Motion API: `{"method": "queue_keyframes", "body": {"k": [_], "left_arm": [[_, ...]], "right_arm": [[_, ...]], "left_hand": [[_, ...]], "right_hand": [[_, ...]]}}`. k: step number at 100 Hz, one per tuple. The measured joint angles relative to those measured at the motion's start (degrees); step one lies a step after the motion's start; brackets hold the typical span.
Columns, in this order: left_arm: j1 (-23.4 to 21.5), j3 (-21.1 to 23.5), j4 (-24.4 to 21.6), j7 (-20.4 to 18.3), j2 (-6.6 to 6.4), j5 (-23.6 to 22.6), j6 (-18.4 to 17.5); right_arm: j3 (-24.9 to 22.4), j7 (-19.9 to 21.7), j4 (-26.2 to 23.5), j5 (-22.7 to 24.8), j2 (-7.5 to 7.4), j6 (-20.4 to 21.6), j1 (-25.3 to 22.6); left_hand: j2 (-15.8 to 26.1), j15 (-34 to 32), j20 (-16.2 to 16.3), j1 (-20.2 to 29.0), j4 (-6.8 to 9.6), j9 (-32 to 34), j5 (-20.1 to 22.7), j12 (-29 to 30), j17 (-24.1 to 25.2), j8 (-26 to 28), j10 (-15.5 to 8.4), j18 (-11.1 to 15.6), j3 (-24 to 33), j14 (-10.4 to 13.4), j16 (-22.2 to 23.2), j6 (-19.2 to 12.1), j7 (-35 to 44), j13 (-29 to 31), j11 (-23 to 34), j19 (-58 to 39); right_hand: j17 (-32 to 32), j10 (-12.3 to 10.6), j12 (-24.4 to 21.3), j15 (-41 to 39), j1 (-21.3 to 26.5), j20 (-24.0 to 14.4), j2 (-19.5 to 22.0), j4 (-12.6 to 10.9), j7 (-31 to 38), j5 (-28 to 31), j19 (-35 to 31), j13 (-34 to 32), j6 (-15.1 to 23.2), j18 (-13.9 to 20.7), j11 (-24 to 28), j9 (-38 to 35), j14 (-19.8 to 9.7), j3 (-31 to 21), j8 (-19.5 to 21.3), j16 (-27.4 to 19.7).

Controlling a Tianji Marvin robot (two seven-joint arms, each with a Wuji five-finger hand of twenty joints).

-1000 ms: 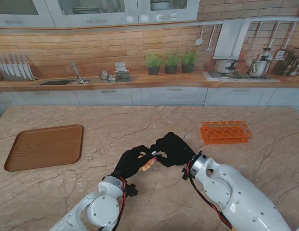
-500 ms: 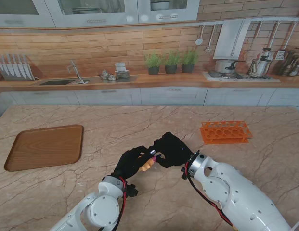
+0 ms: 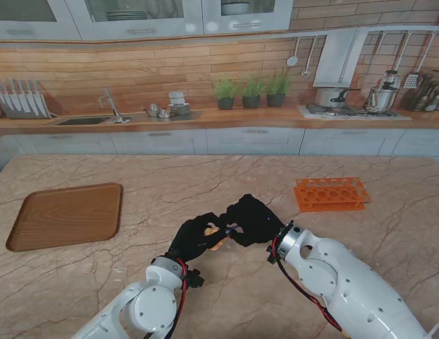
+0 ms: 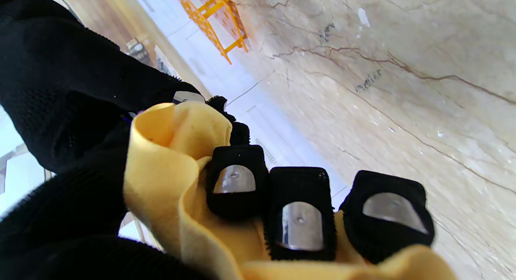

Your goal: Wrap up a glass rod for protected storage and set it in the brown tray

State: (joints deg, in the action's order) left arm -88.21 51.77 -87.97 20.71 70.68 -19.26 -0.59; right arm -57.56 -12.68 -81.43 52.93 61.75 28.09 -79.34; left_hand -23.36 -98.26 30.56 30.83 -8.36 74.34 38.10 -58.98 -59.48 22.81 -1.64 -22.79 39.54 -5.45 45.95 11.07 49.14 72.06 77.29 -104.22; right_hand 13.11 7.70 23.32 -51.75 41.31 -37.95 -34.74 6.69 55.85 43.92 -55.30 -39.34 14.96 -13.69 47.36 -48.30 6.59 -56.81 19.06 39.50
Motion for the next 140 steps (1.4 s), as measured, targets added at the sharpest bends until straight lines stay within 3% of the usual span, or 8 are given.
{"method": "queue_keyframes", "body": {"k": [25,36,55,75,103,112,129,140], "left_arm": [[-0.14,0.21,-0.23,-0.09,0.12,0.16,0.0],[-0.12,0.32,-0.18,-0.09,0.12,0.13,-0.3],[-0.1,0.46,0.04,-0.14,0.08,0.07,-0.52],[-0.07,0.5,0.27,-0.1,0.06,-0.06,-0.85],[-0.01,0.5,0.49,-0.12,0.04,-0.18,-1.14],[0.09,0.42,0.7,-0.14,0.03,-0.14,-1.56],[0.44,0.15,1.51,-0.15,0.0,-0.65,-2.31],[0.58,0.05,1.91,-0.03,-0.02,-1.11,-2.56]], "right_arm": [[-3.16,-0.94,-1.63,1.6,0.06,-0.05,-2.1],[-4.86,-0.95,-2.84,1.58,0.07,-0.53,-3.57],[-7.45,-0.57,-4.66,1.62,0.07,-1.52,-5.8],[-9.45,-0.56,-6.1,2.14,-0.06,-2.43,-7.66],[-10.18,-1.89,-6.39,0.56,-0.03,-1.3,-8.62],[-10.1,-1.92,-6.38,0.39,0.02,-0.92,-8.6],[-8.26,-0.2,-6.01,-1.05,-0.07,-1.4,-7.57],[-6.32,0.98,-5.08,-2.76,-0.09,-1.93,-6.24]], "left_hand": [[-3.18,0.0,-0.03,-2.44,-0.22,-0.05,-0.54,0.0,0.0,-0.09,0.46,-0.12,12.91,-0.32,0.0,-1.09,0.59,0.0,-0.18,-0.01],[-3.19,0.0,-0.03,-2.45,4.22,-0.08,-0.55,-0.03,0.0,-0.1,0.47,-0.22,13.41,-0.33,0.0,-1.48,0.59,0.0,-0.18,-0.01],[-3.19,0.0,-0.04,-2.4,7.82,-0.09,-0.57,-0.03,0.0,-0.1,0.47,-0.26,15.86,-0.33,0.0,-2.07,0.59,0.0,0.08,-0.01],[-3.19,0.0,-0.04,-1.78,8.44,-0.09,-0.57,-0.03,0.0,-0.1,0.46,-0.26,16.43,-0.33,0.0,-3.22,0.59,0.0,0.34,-0.01],[-3.19,0.0,-0.04,-1.75,8.44,-0.09,-1.05,-0.03,0.0,-0.1,0.46,-0.26,17.02,-0.33,0.0,-3.01,0.59,0.0,0.57,-0.01],[-3.19,0.0,-0.04,-1.75,9.07,-0.09,-1.79,-0.03,0.0,-0.42,0.47,-0.26,17.02,-0.33,0.0,-2.42,0.41,0.0,0.57,-0.01],[-3.2,0.0,-0.05,-1.77,11.16,-0.11,-2.93,-0.06,0.0,0.11,0.46,-0.13,17.02,-0.33,0.0,-1.85,-1.49,0.0,0.57,-0.01],[-3.2,-0.01,-0.05,-1.77,11.16,-0.15,-2.94,-0.17,0.0,0.15,0.46,0.07,17.02,-0.33,0.0,-1.83,-1.57,0.0,0.57,-0.01]], "right_hand": [[-0.01,0.0,-0.18,0.0,-2.91,0.01,-0.05,0.17,-1.93,-5.61,-0.09,0.04,-0.68,0.0,0.01,1.48,-0.12,1.08,-0.35,0.0],[-0.01,0.0,-0.18,0.0,-5.26,0.01,-0.05,0.17,-5.65,-8.81,-0.14,0.14,-0.68,0.0,0.0,3.13,-0.25,-0.12,0.7,0.0],[-0.25,0.0,-0.3,0.2,-10.13,0.02,-1.3,-2.22,-13.46,-14.3,-0.15,1.01,-2.23,0.0,-1.55,7.62,-0.43,-1.44,7.84,0.0],[-0.69,0.02,-0.35,1.47,-10.87,0.02,-1.92,-2.22,-15.38,-19.39,-0.15,2.12,-2.95,0.03,-2.23,10.58,-0.58,-1.43,8.1,-0.07],[-0.69,0.01,-0.35,1.47,-10.87,0.02,-1.84,-2.22,-11.66,-14.59,-0.15,1.3,1.74,0.03,-2.24,10.58,-0.59,-1.15,9.04,-0.08],[-0.69,0.01,-0.35,1.47,-10.88,0.02,-1.83,0.18,-8.21,-12.74,-0.15,1.3,2.62,0.03,-2.24,10.54,-0.59,0.59,5.64,-0.08],[-0.69,0.01,-0.35,1.47,-7.31,0.01,-1.7,0.51,-2.8,-10.47,-0.12,1.28,5.35,0.04,-2.22,9.88,-0.62,3.77,1.32,-0.08],[-0.7,0.01,-0.35,1.47,-5.43,0.0,2.29,0.74,0.1,-7.48,-0.12,1.27,5.95,0.04,-2.24,9.3,-0.63,5.09,1.2,-0.08]]}}
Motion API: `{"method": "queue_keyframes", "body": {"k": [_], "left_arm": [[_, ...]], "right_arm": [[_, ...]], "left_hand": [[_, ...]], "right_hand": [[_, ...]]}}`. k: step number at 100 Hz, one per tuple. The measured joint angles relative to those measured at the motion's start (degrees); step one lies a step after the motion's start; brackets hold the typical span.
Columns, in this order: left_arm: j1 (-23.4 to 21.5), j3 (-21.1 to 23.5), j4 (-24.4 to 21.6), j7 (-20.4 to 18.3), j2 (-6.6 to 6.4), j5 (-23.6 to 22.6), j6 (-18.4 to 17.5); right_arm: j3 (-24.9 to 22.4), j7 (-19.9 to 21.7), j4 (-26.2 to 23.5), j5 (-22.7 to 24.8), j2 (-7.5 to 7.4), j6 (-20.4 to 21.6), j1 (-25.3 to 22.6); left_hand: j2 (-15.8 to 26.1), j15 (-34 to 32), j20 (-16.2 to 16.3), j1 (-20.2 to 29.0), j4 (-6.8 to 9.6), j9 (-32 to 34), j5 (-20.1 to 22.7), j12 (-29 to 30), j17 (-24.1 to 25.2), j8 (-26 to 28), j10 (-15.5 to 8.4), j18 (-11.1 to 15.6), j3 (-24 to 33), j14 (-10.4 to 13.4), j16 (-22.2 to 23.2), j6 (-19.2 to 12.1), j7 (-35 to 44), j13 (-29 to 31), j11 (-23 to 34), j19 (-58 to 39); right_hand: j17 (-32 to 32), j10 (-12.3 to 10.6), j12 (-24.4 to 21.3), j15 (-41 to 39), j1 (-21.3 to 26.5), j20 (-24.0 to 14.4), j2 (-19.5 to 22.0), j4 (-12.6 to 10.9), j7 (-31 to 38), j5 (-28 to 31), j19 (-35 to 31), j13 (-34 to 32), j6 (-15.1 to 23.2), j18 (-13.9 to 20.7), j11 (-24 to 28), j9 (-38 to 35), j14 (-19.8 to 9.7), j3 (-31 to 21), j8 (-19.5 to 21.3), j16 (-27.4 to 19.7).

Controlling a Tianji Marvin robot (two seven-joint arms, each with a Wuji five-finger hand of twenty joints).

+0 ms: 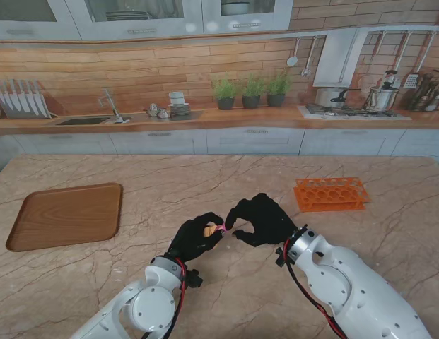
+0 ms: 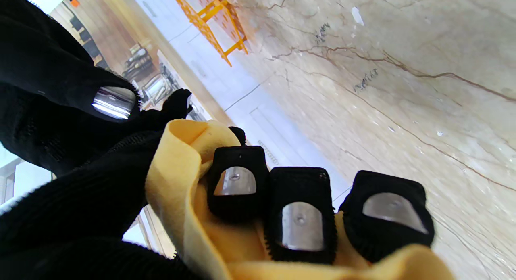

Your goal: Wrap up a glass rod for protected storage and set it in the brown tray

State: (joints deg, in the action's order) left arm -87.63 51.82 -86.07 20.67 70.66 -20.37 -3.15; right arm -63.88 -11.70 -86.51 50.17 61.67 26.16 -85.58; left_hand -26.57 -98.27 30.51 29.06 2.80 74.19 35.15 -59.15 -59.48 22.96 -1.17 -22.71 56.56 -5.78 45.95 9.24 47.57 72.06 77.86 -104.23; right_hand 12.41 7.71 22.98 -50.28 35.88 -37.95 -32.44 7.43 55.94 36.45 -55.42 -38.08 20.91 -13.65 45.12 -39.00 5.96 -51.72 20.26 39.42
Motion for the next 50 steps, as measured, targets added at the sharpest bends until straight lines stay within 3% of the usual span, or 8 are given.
{"method": "queue_keyframes", "body": {"k": [8,13,25,26,27,32,37,50], "left_arm": [[0.08,-0.01,0.18,0.2,-0.01,-0.08,-0.22],[0.1,0.0,0.34,0.39,-0.04,-0.09,-0.38],[0.11,0.11,0.84,0.75,-0.14,-0.36,-0.6],[0.11,0.12,0.88,0.79,-0.16,-0.39,-0.61],[0.11,0.13,0.91,0.82,-0.17,-0.41,-0.63],[0.11,0.13,1.05,0.93,-0.24,-0.48,-0.74],[0.11,0.13,1.12,0.98,-0.24,-0.46,-1.01],[0.05,0.13,1.14,0.9,-0.15,1.67,-1.54]], "right_arm": [[1.14,0.92,0.71,-1.0,0.03,-0.37,0.92],[1.72,1.21,1.14,-1.11,0.05,-0.64,1.44],[2.7,2.04,1.81,-1.85,0.05,-1.35,2.42],[2.75,2.09,1.84,-1.92,0.05,-1.4,2.47],[2.78,2.14,1.87,-1.98,0.05,-1.44,2.51],[2.9,2.26,1.96,-2.23,0.07,-1.59,2.64],[3.06,2.26,1.99,-2.27,0.11,-1.6,2.72],[3.58,3.52,1.96,-2.73,0.16,-1.4,3.03]], "left_hand": [[0.12,0.0,0.0,0.05,0.42,-0.06,-0.01,-0.24,0.0,0.02,0.0,0.12,-0.48,0.0,0.0,0.0,-0.4,0.0,0.0,-0.01],[1.96,0.0,0.0,0.86,1.26,-0.5,-0.03,-0.31,0.0,0.77,0.0,0.17,-4.11,0.1,0.0,0.02,-0.88,0.0,0.0,-0.02],[3.0,0.0,-0.02,2.38,1.07,-0.57,-0.04,-0.32,0.0,2.21,0.0,0.23,-12.0,0.31,0.0,0.63,-2.25,0.0,0.0,-0.02],[3.0,0.0,-0.02,2.38,1.07,-0.57,-0.04,-0.32,0.0,2.22,0.0,0.23,-13.04,0.33,0.0,0.67,-2.25,0.0,0.0,-0.03],[3.0,0.0,-0.03,2.35,-0.15,-0.59,-0.04,-0.32,0.0,2.23,0.0,0.23,-16.0,0.35,0.0,0.78,-2.27,0.0,0.0,-0.03],[3.0,0.0,-0.03,2.22,-0.92,-0.59,-0.04,-0.32,0.0,2.77,0.0,0.24,-22.93,0.38,0.0,0.79,-2.33,0.0,0.0,-0.05],[3.05,0.0,-0.04,-0.18,-3.82,-0.59,-0.09,-0.32,0.0,2.78,0.0,0.27,-33.26,0.38,0.0,0.79,-2.91,0.0,0.0,-0.06],[10.01,0.0,-0.05,-0.13,-3.91,-0.61,-0.54,-0.32,0.0,2.78,0.11,0.3,-48.1,0.39,0.0,0.79,-3.68,0.0,0.0,-0.1]], "right_hand": [[0.0,0.0,0.0,0.0,0.6,0.0,0.88,-0.17,1.98,1.38,0.02,-0.02,0.0,0.0,0.01,-0.58,0.0,0.54,0.22,0.0],[0.0,0.0,0.0,0.0,0.15,0.0,1.05,0.06,3.08,1.39,0.02,-0.02,-0.01,0.0,0.01,-0.58,0.0,0.68,0.29,0.0],[0.0,-0.08,0.0,0.0,1.49,-0.01,0.88,0.26,4.98,2.53,0.03,-0.07,-0.32,0.0,-0.01,-2.3,0.0,0.71,0.56,0.0],[0.0,-0.25,0.0,0.0,1.57,-0.01,0.88,0.26,5.02,2.54,0.02,-0.07,-1.0,0.0,0.14,-2.49,0.0,0.71,0.56,0.0],[0.0,-0.35,0.0,0.0,2.06,-0.01,0.88,0.26,4.82,2.54,0.02,-0.07,-0.78,0.0,-0.03,-2.74,0.0,0.72,0.39,0.0],[0.09,-0.76,-0.01,0.0,2.08,-0.01,0.86,0.27,4.32,2.57,0.03,-0.08,-0.71,0.0,-0.1,-4.68,0.0,0.74,-0.24,0.0],[0.47,-1.3,-0.37,0.0,2.08,-0.01,0.86,0.29,3.13,3.42,0.03,-0.14,-0.68,0.0,-1.02,-6.43,0.0,0.66,-1.3,0.0],[0.77,-1.77,-0.95,-0.17,2.68,-0.01,-0.3,0.31,2.35,5.27,0.04,-0.8,-0.65,0.0,-2.13,-7.07,-0.05,0.12,-2.18,-0.42]]}}
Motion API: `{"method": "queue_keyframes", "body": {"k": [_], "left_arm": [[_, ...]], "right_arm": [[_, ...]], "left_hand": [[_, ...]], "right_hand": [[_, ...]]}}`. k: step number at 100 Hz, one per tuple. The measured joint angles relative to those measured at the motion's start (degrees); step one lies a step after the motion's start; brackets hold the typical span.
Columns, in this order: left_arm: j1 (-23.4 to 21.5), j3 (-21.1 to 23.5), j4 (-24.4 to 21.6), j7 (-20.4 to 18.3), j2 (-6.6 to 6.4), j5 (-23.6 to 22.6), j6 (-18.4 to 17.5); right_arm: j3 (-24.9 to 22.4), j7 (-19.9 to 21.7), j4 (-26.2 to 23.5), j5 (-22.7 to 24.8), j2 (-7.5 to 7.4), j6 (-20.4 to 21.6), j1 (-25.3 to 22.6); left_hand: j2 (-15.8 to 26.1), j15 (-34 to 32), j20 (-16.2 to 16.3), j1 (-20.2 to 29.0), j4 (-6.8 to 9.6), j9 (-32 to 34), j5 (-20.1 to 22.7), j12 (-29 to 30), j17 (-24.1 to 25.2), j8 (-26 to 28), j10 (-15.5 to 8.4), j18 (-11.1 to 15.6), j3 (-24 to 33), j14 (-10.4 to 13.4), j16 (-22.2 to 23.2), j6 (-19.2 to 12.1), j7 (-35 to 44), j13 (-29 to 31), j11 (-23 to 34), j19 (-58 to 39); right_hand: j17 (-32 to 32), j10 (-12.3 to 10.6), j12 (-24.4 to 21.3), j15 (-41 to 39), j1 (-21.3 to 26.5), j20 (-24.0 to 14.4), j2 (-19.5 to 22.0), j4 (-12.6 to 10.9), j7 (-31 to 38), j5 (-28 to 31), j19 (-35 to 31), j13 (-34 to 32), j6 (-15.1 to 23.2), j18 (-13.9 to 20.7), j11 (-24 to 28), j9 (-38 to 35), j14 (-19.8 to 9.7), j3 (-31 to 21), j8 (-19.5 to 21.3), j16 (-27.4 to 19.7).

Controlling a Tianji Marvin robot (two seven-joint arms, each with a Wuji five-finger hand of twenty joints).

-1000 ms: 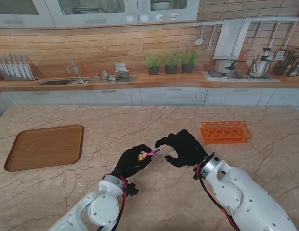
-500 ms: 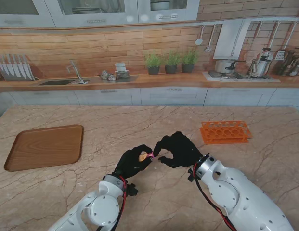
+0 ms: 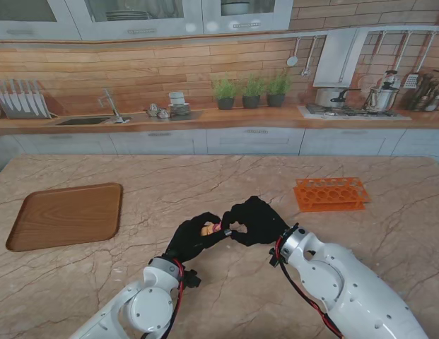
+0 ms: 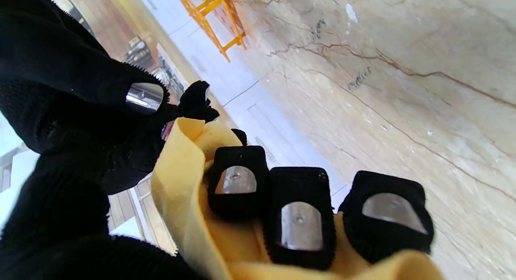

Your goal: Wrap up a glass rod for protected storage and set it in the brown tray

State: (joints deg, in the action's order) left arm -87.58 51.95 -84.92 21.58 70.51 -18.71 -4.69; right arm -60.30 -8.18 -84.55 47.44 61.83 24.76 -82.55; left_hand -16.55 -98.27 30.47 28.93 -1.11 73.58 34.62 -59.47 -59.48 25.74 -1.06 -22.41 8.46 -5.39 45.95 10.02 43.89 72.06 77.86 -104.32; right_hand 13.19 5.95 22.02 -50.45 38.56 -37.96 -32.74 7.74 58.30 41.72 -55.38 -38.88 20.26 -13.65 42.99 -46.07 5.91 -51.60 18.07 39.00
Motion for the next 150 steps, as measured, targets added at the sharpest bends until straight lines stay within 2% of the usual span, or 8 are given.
{"method": "queue_keyframes", "body": {"k": [20,40,60,73,96,117,142,150], "left_arm": [[-0.47,0.31,-0.72,-0.45,0.17,1.05,0.81],[-0.58,-0.02,-1.08,1.06,0.67,0.97,1.19],[-0.37,-0.39,-0.95,2.81,1.14,-0.22,1.54],[-0.03,-0.38,-0.85,3.12,1.32,-0.51,1.93],[0.08,-0.18,-0.73,3.09,1.38,-0.2,1.87],[0.03,0.12,-0.74,2.96,1.33,-0.52,1.45],[0.08,0.92,-0.75,2.81,1.08,-1.96,0.05],[0.14,1.22,-0.75,2.81,1.0,-2.15,-0.35]], "right_arm": [[-0.7,1.9,-0.6,0.01,-0.02,0.69,-0.28],[-2.62,5.71,-2.65,0.02,-0.59,2.0,-1.6],[-3.61,7.66,-3.79,-0.01,-1.1,2.1,-2.62],[-4.45,7.95,-4.74,0.33,-1.24,2.08,-3.92],[-6.56,6.8,-6.41,1.61,-1.16,1.96,-6.59],[-8.88,1.69,-7.23,4.64,-0.97,1.96,-8.91],[-11.66,-6.26,-7.25,7.3,-0.16,1.85,-11.1],[-12.06,-9.16,-7.25,8.23,-0.04,1.45,-11.61]], "left_hand": [[10.08,0.0,-0.01,3.21,-0.04,0.02,0.0,0.0,0.0,0.0,-0.05,-0.54,-5.79,-0.2,0.0,0.0,-0.05,0.0,0.0,0.0],[10.59,0.0,0.06,6.46,-1.5,0.19,1.08,0.0,0.05,0.12,-1.21,-0.65,-7.03,-0.22,0.0,0.0,-0.05,0.0,0.15,-0.01],[10.58,-0.02,0.12,11.33,-1.64,1.23,4.43,0.01,0.07,0.74,-1.59,-0.7,-6.64,-0.36,0.0,-0.43,1.56,0.0,0.71,-0.01],[8.22,-0.09,0.14,15.85,-2.5,1.24,4.58,0.71,0.07,-2.19,-0.64,-0.75,7.26,-0.91,0.0,-1.43,4.34,0.0,0.75,-0.01],[-0.06,-0.15,0.16,6.48,-2.5,1.24,4.59,0.74,0.07,-2.88,-0.42,-0.87,28.32,-1.06,0.0,-1.28,6.02,0.0,0.75,-0.01],[-6.6,-0.16,0.17,2.7,-2.49,1.24,4.61,0.74,0.07,-3.69,-0.41,-0.9,42.42,-1.06,0.0,-1.28,8.18,0.0,0.75,-0.01],[-8.83,-0.17,0.17,0.66,0.61,1.24,4.61,0.75,0.07,-4.24,-0.59,-0.91,49.67,-1.06,0.0,-1.28,8.76,0.0,1.39,-0.01],[-8.73,-0.18,0.17,0.08,1.1,1.24,4.61,0.75,0.07,-4.24,-0.74,-0.91,48.81,-1.06,0.0,-1.28,8.76,0.0,1.4,-0.01]], "right_hand": [[0.01,0.75,-0.19,0.7,0.0,0.0,-1.94,0.04,-1.33,2.25,0.0,0.1,-0.27,0.0,-0.74,1.65,0.0,-2.64,2.24,-0.14],[0.01,0.76,-0.38,1.62,1.92,0.0,-1.94,0.05,-6.61,4.47,0.39,0.11,-3.87,0.01,-2.14,3.48,-0.04,-2.78,9.6,-0.15],[0.01,0.68,-0.39,2.22,2.36,0.0,-1.94,0.05,-7.99,5.54,0.67,0.13,-5.91,0.01,-2.78,4.69,-0.04,-3.96,10.76,-0.15],[0.01,0.68,-0.43,2.24,2.36,0.0,-1.94,0.05,-8.59,5.74,0.68,0.14,-5.74,0.01,-2.93,5.25,-0.04,-3.99,10.93,-0.15],[0.07,0.67,-0.5,2.28,2.22,0.0,-2.74,0.05,-7.27,5.69,1.03,0.14,-5.03,0.01,-2.95,6.02,-0.13,-3.99,7.21,-0.15],[0.1,0.7,-0.53,2.3,-6.08,0.0,-6.16,-0.78,-2.36,-0.57,1.69,0.16,-3.26,0.06,-3.3,7.68,-0.2,-4.62,4.79,-0.15],[0.11,0.75,-0.54,2.94,-11.57,-0.74,-5.54,-0.72,-11.19,-7.1,2.32,0.2,-6.61,0.06,-3.43,8.32,-0.18,-4.61,8.2,-0.15],[0.1,0.76,-0.54,2.94,-12.18,-1.31,-4.96,-3.28,-13.13,-7.77,2.5,0.2,-7.25,0.06,-3.43,8.34,-0.18,-4.45,11.54,-0.15]]}}
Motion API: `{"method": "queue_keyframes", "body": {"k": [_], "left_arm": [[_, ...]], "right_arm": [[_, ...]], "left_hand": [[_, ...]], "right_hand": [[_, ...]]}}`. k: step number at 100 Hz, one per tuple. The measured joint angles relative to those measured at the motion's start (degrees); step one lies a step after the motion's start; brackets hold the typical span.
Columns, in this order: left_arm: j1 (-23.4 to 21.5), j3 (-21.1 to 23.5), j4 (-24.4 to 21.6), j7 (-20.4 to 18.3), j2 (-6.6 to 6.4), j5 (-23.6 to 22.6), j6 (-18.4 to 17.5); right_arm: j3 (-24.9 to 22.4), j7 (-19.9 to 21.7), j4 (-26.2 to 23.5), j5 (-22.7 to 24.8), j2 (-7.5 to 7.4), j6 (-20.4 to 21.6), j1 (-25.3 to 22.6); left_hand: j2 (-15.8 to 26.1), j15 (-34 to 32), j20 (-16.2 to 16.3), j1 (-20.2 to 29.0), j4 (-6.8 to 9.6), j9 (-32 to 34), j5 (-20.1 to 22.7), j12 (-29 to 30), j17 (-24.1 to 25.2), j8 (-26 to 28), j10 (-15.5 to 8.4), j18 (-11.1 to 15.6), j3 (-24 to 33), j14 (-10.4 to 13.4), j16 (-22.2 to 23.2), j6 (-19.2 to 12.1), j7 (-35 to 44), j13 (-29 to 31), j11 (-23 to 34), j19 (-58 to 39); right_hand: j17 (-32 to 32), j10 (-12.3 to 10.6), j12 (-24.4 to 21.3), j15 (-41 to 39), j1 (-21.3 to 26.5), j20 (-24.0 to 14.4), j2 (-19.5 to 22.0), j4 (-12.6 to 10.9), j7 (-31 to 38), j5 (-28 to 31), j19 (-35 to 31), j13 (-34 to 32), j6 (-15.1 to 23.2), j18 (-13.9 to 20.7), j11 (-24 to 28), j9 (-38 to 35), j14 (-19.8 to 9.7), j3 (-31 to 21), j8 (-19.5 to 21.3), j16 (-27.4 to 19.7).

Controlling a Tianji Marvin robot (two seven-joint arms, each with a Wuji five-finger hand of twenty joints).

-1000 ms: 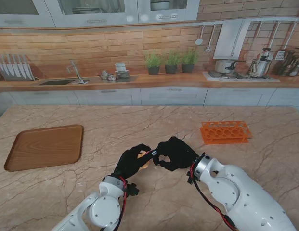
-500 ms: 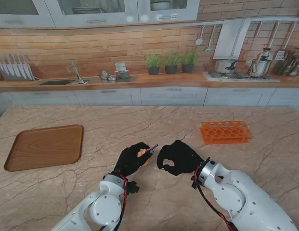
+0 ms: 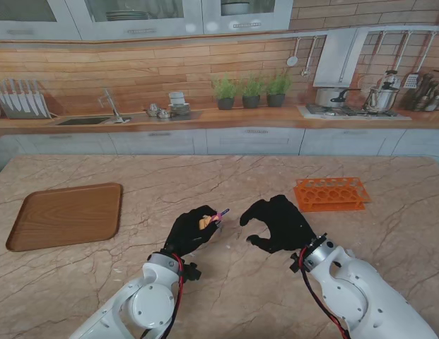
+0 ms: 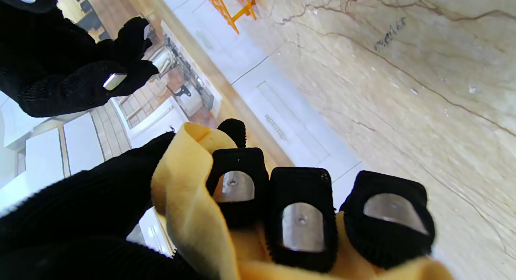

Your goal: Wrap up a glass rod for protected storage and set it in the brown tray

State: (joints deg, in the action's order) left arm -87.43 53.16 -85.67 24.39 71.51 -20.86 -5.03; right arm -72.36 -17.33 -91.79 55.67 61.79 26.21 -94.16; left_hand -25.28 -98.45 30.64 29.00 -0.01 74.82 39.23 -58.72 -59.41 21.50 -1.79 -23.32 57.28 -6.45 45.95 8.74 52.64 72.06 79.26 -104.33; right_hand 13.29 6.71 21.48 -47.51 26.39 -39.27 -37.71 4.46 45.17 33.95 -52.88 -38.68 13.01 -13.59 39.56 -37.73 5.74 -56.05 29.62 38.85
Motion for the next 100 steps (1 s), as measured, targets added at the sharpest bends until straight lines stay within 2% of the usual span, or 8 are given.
{"method": "queue_keyframes", "body": {"k": [14,21,41,50,65,79,92,100], "left_arm": [[0.18,0.42,0.0,0.03,-0.08,-0.41,0.09],[0.21,0.64,-0.12,0.0,-0.14,-0.66,0.74],[0.13,1.44,-0.99,-1.13,-0.6,-1.85,2.3],[-0.02,1.88,-1.33,-1.44,-0.85,-2.65,2.39],[-0.22,3.0,-1.4,-1.7,-1.21,-4.51,1.73],[-0.35,4.71,-1.18,-1.32,-1.5,-6.47,-1.63],[-0.77,6.88,-1.49,-2.92,-2.16,-8.65,-1.85],[-1.84,9.47,-3.24,-8.95,-2.87,-8.0,-1.53]], "right_arm": [[-0.35,-3.0,0.36,0.47,0.32,-0.51,-0.36],[-0.35,-4.58,0.88,0.39,0.55,-0.71,-0.36],[-0.21,-8.22,3.08,-0.86,1.25,-0.75,0.03],[-0.18,-8.04,3.79,-2.76,1.54,-0.77,0.27],[-0.64,-4.8,4.24,-7.6,2.02,-0.34,0.3],[-1.81,-1.08,3.92,-11.84,2.44,0.39,-0.48],[-2.35,-0.65,3.74,-14.92,2.66,1.28,-1.32],[-2.59,0.24,3.46,-16.98,2.8,1.44,-1.82]], "left_hand": [[11.08,0.0,0.0,-1.41,4.23,0.0,0.05,-0.07,0.0,3.66,-0.92,0.0,-21.3,0.59,0.0,1.52,-3.33,0.0,0.0,0.0],[11.97,0.0,0.0,-0.61,1.05,0.0,0.05,-0.12,0.0,4.9,-1.3,0.0,-34.32,0.67,0.0,1.99,-4.33,0.0,0.0,0.0],[11.94,0.0,0.0,-0.65,0.98,0.0,0.05,-0.38,0.0,5.0,-1.33,0.0,-51.01,0.75,0.0,2.0,-5.13,0.0,0.0,0.0],[11.94,0.0,0.0,-0.81,0.45,-0.09,0.05,-0.63,0.0,4.98,-1.34,0.0,-53.11,0.9,0.0,2.0,-6.28,0.0,0.0,0.0],[11.8,0.0,0.0,-0.64,0.44,-1.12,0.07,-0.76,0.97,4.9,-1.39,0.01,-54.44,1.13,0.0,2.01,-8.06,0.0,0.0,0.0],[5.48,1.2,0.64,3.58,0.0,-2.4,0.07,-1.66,2.89,4.96,-1.46,0.37,-53.36,1.98,0.28,2.01,-9.51,0.0,-0.71,0.0],[0.82,3.47,1.35,3.49,-1.13,-3.88,-1.64,-2.72,5.1,5.06,-2.07,0.94,-41.11,2.89,2.84,1.99,-11.15,-0.38,-2.0,0.06],[0.1,4.93,2.47,3.52,-1.13,-6.47,-2.51,-3.56,8.11,5.05,-2.07,1.45,-36.19,2.92,5.0,1.93,-12.52,-2.45,-2.98,0.72]], "right_hand": [[0.0,0.0,0.0,0.0,0.0,-0.03,0.0,0.0,-0.35,0.0,0.25,0.0,-0.16,0.0,0.0,0.01,0.0,0.42,1.14,0.0],[0.0,0.02,0.0,0.0,0.0,-0.04,0.0,0.0,-0.35,0.0,0.26,0.0,-0.22,0.0,0.0,0.02,0.0,0.42,1.23,0.0],[0.03,0.11,0.0,0.0,0.0,-0.07,0.0,0.0,-0.35,0.0,0.26,0.0,-0.71,0.0,0.14,0.02,0.08,0.43,1.26,0.0],[0.03,0.35,0.0,0.17,-0.66,-0.08,0.59,0.0,-0.57,-0.76,0.27,0.04,-0.92,0.0,0.15,0.02,0.1,1.0,1.28,0.0],[-0.11,0.82,0.0,7.05,-2.94,-0.08,2.57,-0.01,-3.53,-7.98,2.21,1.48,-3.72,-0.03,-0.26,2.09,0.22,11.23,1.34,-2.87],[-0.17,1.2,-0.18,12.65,-4.95,-0.08,3.46,-0.72,-4.77,-11.35,5.86,2.74,-5.54,-0.03,-1.54,3.67,0.23,18.42,1.27,-4.96],[-0.17,1.22,-0.8,16.13,-6.58,-0.07,3.46,-0.75,-5.26,-11.43,8.9,2.73,-6.06,-0.03,-2.33,3.7,0.23,18.54,1.21,-6.55],[-0.15,1.22,-0.89,17.32,-6.57,-0.04,3.45,-0.75,-5.94,-12.14,10.14,2.73,-6.19,-0.03,-2.43,4.23,0.26,18.54,1.1,-6.74]]}}
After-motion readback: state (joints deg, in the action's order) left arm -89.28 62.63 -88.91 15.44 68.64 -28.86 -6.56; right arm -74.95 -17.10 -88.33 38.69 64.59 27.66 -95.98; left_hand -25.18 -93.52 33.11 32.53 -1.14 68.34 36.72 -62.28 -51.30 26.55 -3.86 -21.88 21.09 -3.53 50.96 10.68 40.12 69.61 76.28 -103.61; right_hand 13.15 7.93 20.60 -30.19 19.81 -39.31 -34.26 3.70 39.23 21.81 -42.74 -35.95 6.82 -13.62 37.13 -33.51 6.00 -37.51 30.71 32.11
